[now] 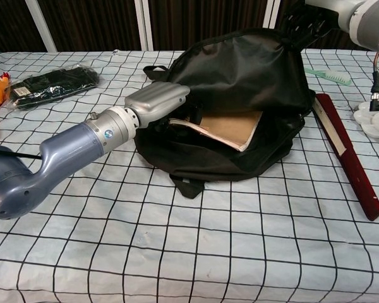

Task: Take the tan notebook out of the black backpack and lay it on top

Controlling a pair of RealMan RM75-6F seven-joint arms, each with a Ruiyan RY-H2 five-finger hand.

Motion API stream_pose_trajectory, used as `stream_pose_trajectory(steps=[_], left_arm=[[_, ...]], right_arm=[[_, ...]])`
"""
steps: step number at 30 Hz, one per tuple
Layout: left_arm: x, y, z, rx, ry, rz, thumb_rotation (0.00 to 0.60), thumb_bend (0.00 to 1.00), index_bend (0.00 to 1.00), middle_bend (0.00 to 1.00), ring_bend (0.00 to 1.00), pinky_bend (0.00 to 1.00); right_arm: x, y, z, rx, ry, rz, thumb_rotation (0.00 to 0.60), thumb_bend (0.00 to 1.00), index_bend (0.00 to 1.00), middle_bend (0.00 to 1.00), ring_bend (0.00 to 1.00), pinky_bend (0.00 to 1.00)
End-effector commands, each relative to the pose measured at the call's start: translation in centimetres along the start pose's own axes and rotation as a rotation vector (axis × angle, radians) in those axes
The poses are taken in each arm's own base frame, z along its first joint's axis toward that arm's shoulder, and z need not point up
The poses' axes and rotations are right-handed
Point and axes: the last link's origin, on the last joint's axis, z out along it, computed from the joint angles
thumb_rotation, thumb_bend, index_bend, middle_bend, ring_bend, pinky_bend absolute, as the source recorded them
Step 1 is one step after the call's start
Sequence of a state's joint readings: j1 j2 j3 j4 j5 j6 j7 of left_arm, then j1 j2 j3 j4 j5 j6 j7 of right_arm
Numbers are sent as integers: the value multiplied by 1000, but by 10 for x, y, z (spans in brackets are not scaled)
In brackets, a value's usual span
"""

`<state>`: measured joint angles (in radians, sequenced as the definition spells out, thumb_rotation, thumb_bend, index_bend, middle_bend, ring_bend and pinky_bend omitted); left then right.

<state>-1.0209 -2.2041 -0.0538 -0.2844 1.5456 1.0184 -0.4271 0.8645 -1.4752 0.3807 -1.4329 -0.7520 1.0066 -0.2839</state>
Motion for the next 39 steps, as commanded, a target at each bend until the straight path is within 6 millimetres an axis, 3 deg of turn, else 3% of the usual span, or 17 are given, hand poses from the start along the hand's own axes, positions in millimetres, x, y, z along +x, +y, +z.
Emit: stream_pose_trajectory(steps=[1,12,20,28,35,39], left_arm=[[0,1,0,-2,0,-1,600,459,552,524,309,315],[4,5,-1,-26,27,-66,600,459,560,537,310,346],[28,-4,-6,-56,103,-165,600,459,573,551,326,347],[66,-16,-18,-89,183,-256,600,459,574,554,328,358],[110,-26,-31,-86,263,-313,600,458,569,547,328,366],[144,-34,-37,-62,313,-319,600,459,569,547,328,366]], right_arm=[[0,0,0,0,1,0,600,534,697,593,504,280],[0,3,-1,-11,-2,7,600,534,697,593,504,280],[0,6,-1,-20,1,4,600,534,697,593,504,280],[1,6,-1,-23,1,0,600,534,697,593,504,279],[3,8,-3,-26,6,-1,600,533,697,593,504,280],[5,9,-4,-28,11,1,600,534,697,593,504,280]])
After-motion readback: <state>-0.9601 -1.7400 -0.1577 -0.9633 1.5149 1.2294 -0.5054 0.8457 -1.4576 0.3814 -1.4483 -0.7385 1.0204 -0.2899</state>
